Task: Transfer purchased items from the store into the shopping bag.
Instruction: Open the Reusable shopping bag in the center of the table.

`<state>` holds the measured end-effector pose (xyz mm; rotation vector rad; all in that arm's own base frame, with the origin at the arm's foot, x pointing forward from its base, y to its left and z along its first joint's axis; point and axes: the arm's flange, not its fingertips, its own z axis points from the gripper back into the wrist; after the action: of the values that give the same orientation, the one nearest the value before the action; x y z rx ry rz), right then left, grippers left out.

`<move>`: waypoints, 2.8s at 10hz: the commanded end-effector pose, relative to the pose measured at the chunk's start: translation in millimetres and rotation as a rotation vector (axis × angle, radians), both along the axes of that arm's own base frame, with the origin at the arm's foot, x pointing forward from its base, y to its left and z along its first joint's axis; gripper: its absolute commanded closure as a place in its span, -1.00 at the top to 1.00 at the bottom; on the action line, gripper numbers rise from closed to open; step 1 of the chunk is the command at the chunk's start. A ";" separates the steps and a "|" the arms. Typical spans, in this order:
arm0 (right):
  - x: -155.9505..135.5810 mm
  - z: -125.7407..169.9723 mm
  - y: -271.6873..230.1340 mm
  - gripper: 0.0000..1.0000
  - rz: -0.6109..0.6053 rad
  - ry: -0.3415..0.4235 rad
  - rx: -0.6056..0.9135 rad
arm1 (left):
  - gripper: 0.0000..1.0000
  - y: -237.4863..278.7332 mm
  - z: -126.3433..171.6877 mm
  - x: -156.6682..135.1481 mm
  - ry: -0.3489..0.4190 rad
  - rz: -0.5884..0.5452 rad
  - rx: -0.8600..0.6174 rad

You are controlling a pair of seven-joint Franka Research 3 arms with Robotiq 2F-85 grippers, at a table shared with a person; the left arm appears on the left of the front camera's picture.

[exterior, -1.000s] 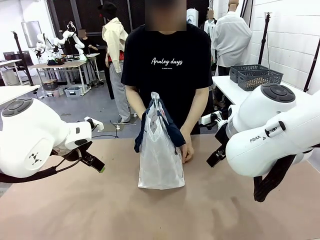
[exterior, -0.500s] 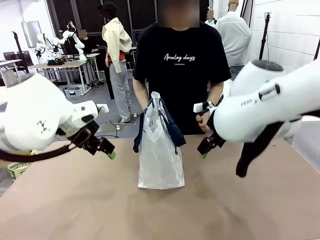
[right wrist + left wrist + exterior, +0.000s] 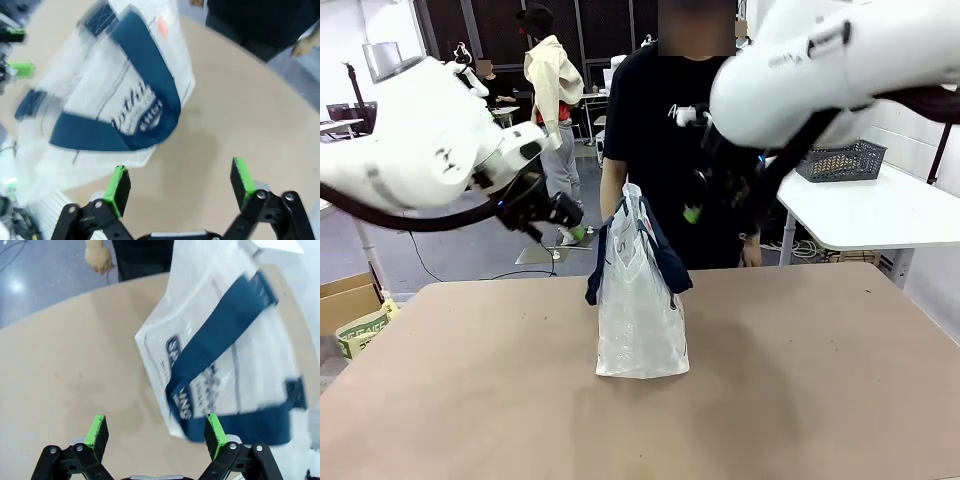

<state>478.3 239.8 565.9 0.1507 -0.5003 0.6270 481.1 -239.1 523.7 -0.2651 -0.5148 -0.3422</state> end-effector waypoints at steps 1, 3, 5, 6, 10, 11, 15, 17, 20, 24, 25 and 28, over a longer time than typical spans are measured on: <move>23.8 23.7 26.7 1.00 -0.054 0.001 -0.029 | 1.00 -25.6 22.1 19.6 -0.021 0.037 0.012; 20.0 21.3 23.3 1.00 -0.015 -0.046 -0.055 | 1.00 -14.5 13.2 10.6 -0.018 0.006 -0.009; 18.8 30.7 24.0 1.00 -0.028 -0.018 0.001 | 1.00 -14.5 13.2 10.6 -0.018 0.006 -0.009; 18.8 30.7 24.0 1.00 -0.028 -0.018 0.001 | 1.00 -25.3 20.8 16.7 -0.027 0.005 -0.011; 32.1 31.3 46.2 1.00 -0.133 0.091 -0.064 | 1.00 -14.4 37.6 17.9 0.214 0.218 -0.013; 36.7 28.5 51.0 1.00 -0.152 0.121 -0.054 | 1.00 -14.5 38.4 19.0 0.246 0.247 -0.017; 54.2 8.0 66.2 1.00 -0.231 0.174 -0.017 | 1.00 -36.3 42.5 21.5 0.265 0.255 -0.092; 61.1 3.5 70.0 1.00 -0.228 0.193 0.026 | 1.00 -42.6 43.2 22.6 0.274 0.249 -0.100; 78.0 4.2 79.7 1.00 -0.234 0.198 0.096 | 1.00 -54.3 40.7 27.3 0.300 0.237 -0.110; 84.5 -4.1 88.5 1.00 -0.217 0.231 0.103 | 1.00 -63.7 48.0 26.5 0.320 0.212 -0.128; 84.9 -8.7 89.7 1.00 -0.222 0.239 0.097 | 1.00 -63.6 49.7 25.1 0.327 0.202 -0.130; 84.5 -21.4 90.5 1.00 -0.227 0.275 0.077 | 1.00 -63.6 47.0 19.8 0.352 0.177 -0.101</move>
<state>563.0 328.0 546.3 0.2368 -0.2940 0.3823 502.2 -303.5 569.3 -0.3575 -0.2387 -0.0788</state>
